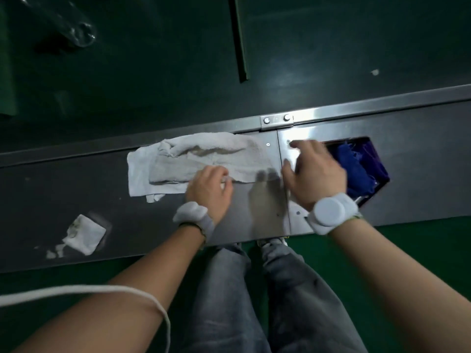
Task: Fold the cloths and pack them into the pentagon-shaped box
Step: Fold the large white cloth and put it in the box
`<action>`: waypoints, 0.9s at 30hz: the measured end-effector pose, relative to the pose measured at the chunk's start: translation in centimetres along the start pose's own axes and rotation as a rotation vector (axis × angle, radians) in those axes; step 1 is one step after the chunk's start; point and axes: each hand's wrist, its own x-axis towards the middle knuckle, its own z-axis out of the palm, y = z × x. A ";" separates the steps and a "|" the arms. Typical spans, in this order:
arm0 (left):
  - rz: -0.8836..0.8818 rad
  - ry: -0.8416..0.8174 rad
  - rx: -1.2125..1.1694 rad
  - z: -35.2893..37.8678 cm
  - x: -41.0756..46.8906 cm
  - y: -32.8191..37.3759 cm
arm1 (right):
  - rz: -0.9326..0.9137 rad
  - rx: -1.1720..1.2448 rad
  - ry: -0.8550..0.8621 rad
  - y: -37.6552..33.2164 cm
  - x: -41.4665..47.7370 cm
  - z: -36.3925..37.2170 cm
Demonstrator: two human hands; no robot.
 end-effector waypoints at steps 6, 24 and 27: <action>0.057 -0.174 0.423 -2.0 2.2 -6.5 | -0.002 -0.148 -0.581 -3.7 0.3 8.5; -0.032 0.024 -0.077 -18.1 -1.3 -5.2 | -0.002 0.179 0.074 -9.4 -1.9 -5.5; -0.046 0.045 -0.113 -24.0 0.4 -4.4 | -0.033 0.144 0.141 -11.5 0.0 -10.4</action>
